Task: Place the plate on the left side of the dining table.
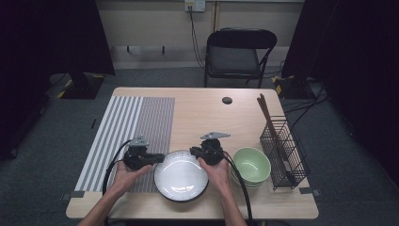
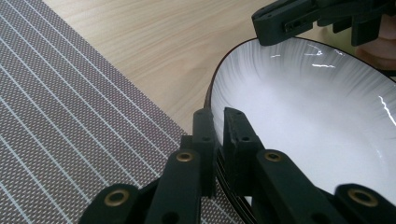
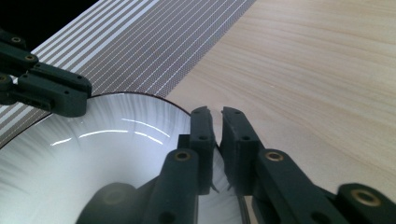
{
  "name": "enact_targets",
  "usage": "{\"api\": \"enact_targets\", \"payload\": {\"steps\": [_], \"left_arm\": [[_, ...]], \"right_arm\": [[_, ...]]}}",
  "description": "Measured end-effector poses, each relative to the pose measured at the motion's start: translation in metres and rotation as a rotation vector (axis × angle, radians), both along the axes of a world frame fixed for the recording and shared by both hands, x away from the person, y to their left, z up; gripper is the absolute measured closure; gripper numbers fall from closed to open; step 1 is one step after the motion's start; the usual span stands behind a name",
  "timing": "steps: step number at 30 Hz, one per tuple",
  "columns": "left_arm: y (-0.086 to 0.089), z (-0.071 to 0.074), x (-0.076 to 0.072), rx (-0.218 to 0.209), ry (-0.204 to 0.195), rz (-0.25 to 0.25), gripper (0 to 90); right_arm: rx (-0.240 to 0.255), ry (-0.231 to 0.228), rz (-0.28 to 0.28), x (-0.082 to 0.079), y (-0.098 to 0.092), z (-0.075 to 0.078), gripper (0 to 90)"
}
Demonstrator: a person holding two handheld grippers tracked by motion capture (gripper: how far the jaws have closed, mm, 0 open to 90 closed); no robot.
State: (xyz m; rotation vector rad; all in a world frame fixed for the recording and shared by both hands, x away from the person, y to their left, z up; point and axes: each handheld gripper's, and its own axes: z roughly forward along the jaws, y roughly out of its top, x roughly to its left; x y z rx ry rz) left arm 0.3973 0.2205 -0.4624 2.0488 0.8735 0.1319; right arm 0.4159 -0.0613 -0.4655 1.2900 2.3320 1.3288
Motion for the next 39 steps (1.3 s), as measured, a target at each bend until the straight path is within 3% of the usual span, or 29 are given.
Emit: {"api": "enact_targets", "payload": {"steps": [6,8,9,10,11,18,26,30,39], "left_arm": [[0.0005,-0.0001,-0.0003,-0.008,-0.001,-0.001,83.5],[0.0008,-0.0005,0.0000,-0.018,0.002,0.003,79.2],[0.0010,-0.0006,0.0002,-0.026,0.001,0.011,72.1],[0.0014,-0.0007,0.0007,-0.032,0.003,0.017,72.1],[0.0015,-0.0011,0.0013,-0.050,0.010,0.015,72.1],[0.0002,-0.0016,0.0011,-0.022,-0.001,0.010,83.8],[0.0007,-0.0032,0.0034,-0.030,0.007,0.000,84.4],[0.0006,-0.0035,0.0041,-0.030,0.005,-0.002,84.6],[0.0014,-0.0037,0.0044,-0.042,0.014,-0.002,84.8]], "right_arm": [[0.003,0.009,0.008,0.0014,-0.0010,0.0005,83.9],[0.006,0.012,0.011,0.0020,-0.0015,0.0004,84.0],[0.007,0.014,0.008,0.0017,-0.0015,0.0004,84.1],[0.007,0.014,0.008,0.0017,-0.0015,0.0004,84.1],[0.006,0.014,0.008,0.0016,-0.0016,0.0004,84.1],[0.022,0.020,0.007,0.0007,-0.0043,-0.0009,84.5],[0.034,0.020,0.000,-0.0003,-0.0053,-0.0017,84.6],[0.009,0.011,0.011,-0.0009,-0.0046,0.0005,84.8],[0.032,0.006,-0.005,-0.0019,-0.0056,-0.0010,85.5]]}}
